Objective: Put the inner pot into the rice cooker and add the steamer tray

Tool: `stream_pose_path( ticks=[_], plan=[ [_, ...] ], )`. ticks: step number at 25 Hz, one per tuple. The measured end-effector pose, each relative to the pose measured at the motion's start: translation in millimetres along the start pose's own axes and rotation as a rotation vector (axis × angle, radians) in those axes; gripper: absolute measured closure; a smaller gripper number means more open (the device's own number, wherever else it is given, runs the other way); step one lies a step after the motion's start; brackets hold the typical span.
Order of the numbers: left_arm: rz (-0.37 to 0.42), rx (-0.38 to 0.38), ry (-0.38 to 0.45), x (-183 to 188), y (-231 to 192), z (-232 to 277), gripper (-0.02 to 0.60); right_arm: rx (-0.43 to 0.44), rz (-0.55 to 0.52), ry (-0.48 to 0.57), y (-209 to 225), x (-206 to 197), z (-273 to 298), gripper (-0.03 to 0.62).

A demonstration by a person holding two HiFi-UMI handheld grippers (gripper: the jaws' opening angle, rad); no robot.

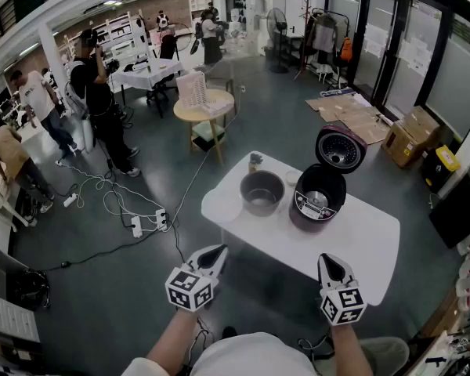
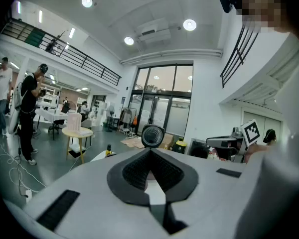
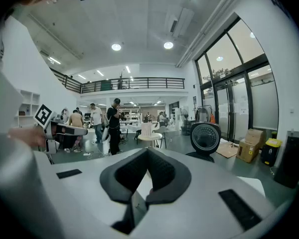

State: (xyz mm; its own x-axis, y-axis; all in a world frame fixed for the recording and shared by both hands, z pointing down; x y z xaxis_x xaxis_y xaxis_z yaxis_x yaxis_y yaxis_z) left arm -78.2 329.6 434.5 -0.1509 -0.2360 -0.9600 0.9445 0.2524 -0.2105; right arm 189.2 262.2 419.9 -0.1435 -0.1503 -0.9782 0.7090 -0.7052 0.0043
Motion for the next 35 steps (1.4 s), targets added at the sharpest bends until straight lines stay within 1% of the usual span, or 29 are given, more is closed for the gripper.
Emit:
stream_pose_path(
  ticks=[8,16,21,22,24,26,28,31,35],
  plan=[
    [-0.006,-0.006,-0.004,-8.0,2.4,-6.7,0.569,0.005,0.002,0.006,-8.3,-3.1,-3.8,0.585],
    [-0.011,-0.023,-0.004,-4.6,1.8,-6.0,0.568,-0.005,0.038,0.013,-11.7,-1.5,-1.1,0.583],
    [-0.008,-0.038,0.004,-2.1,-0.6,-2.9,0.568,-0.019,0.036,0.021,-11.8,-2.3,4.8,0.583],
    [-0.008,-0.038,0.000,-2.7,-2.2,-2.3,0.560,-0.020,0.034,0.022,-12.6,-2.6,6.1,0.583],
    [-0.016,-0.040,-0.009,-4.2,-6.2,-1.9,0.533,-0.015,0.030,0.021,-16.0,-2.6,9.0,0.555],
    [-0.025,-0.041,-0.011,-4.8,-9.8,-3.0,0.528,-0.006,0.024,0.021,-20.4,-2.2,12.0,0.538],
    [-0.026,-0.042,-0.009,-4.3,-12.6,-4.4,0.512,-0.002,0.019,0.018,-23.5,-1.7,14.5,0.503],
    [-0.026,-0.045,-0.004,-3.5,-16.4,-6.5,0.472,-0.003,0.023,0.017,-25.7,-1.3,16.5,0.472],
    [-0.041,-0.050,0.001,-3.1,-23.6,-11.8,0.393,-0.010,0.024,0.010,-29.1,-1.5,18.1,0.422]
  ],
)
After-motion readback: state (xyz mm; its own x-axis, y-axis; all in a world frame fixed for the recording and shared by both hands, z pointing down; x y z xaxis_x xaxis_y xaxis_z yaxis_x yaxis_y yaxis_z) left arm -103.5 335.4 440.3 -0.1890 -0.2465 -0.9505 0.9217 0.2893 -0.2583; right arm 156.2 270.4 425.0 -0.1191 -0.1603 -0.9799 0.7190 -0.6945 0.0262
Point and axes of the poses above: the fingertips, and each gripper's own axes: z forward along the fingers, y to its right, x out of its top, the point moved 2 cm from there along -z, backward along the fingers, and after that the axes turned 2 degrees about x, right-handed, at the moved point
